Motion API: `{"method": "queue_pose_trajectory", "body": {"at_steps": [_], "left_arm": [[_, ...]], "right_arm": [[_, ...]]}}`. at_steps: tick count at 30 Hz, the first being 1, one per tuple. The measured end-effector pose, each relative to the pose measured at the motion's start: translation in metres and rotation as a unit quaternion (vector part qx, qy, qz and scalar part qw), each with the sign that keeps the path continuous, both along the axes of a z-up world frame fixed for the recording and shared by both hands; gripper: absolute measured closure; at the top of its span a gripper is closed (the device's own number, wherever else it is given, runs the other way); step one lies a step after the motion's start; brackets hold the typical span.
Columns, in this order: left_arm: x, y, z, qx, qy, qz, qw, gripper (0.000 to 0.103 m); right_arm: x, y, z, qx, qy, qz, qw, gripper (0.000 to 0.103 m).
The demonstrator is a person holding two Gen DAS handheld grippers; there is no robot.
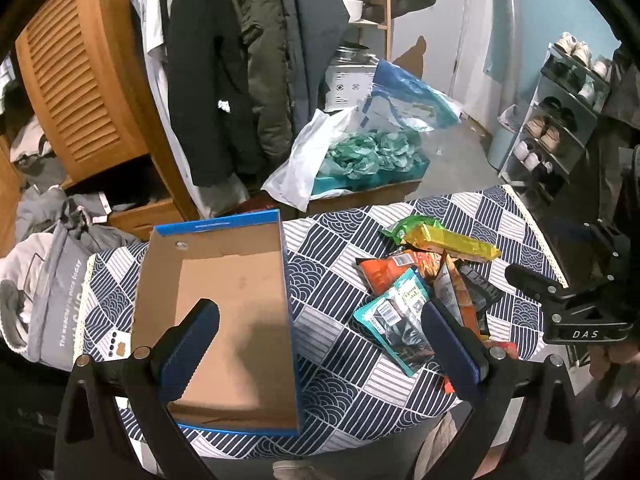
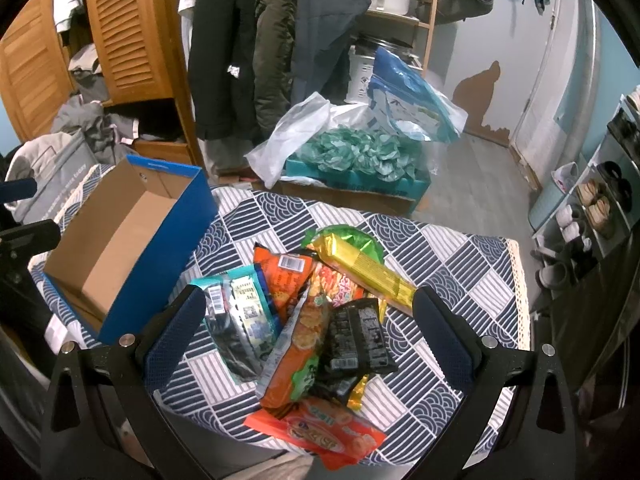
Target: Organize snacks
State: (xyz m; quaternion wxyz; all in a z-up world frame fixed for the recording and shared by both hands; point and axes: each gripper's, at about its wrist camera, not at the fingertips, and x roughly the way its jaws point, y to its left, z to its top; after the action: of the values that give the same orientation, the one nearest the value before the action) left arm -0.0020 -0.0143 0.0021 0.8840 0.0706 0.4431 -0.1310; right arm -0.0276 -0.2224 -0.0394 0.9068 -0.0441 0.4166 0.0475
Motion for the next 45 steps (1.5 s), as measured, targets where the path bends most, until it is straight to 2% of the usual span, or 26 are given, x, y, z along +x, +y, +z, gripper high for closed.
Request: {"method": "queue_pose_trajectory", "body": {"at_steps": [45], "left_arm": [[-0.0022,0.0011,-0.0039,0.003,0.004,0.0,1.0,0.001]], "right_arm": [[-0.0007,-0.0035,-0.0038,-0.001,0.004,-0.001,1.0,0.002]]}}
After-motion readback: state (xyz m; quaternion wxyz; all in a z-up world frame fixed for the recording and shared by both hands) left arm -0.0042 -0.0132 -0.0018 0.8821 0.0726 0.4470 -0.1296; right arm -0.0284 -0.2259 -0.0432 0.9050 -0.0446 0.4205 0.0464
